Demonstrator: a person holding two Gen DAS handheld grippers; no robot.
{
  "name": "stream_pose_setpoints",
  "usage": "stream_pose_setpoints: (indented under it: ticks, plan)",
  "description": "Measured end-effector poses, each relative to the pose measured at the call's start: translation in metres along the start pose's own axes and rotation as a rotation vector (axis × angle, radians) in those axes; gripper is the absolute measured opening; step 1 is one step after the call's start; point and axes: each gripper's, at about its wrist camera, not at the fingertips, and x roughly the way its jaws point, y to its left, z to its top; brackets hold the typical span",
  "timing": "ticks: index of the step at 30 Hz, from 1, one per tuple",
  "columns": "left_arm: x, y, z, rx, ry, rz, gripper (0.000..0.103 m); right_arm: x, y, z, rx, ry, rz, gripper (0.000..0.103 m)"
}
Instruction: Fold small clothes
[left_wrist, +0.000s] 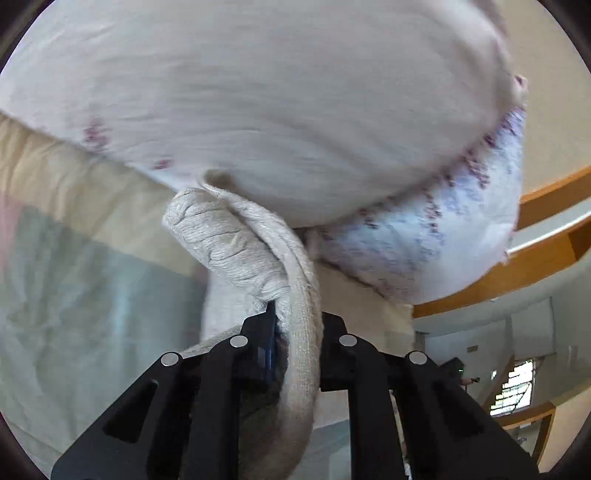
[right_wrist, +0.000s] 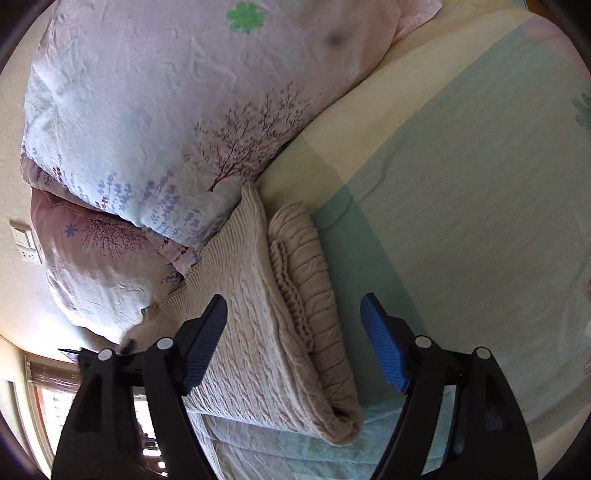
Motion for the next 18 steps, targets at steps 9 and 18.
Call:
stream_pose_setpoints:
  ticks: [9,18]
  plan:
    - [0.156,-0.133,-0.041,-0.108,0.310,-0.518,0.038,-0.011,-0.008,0.034,-0.012,-0.033,0.014,0.081]
    - [0.115,-0.058,-0.043,0.120,0.237,0.101,0.097,0.018,-0.017,0.042,0.036,0.149,0.081,0.093]
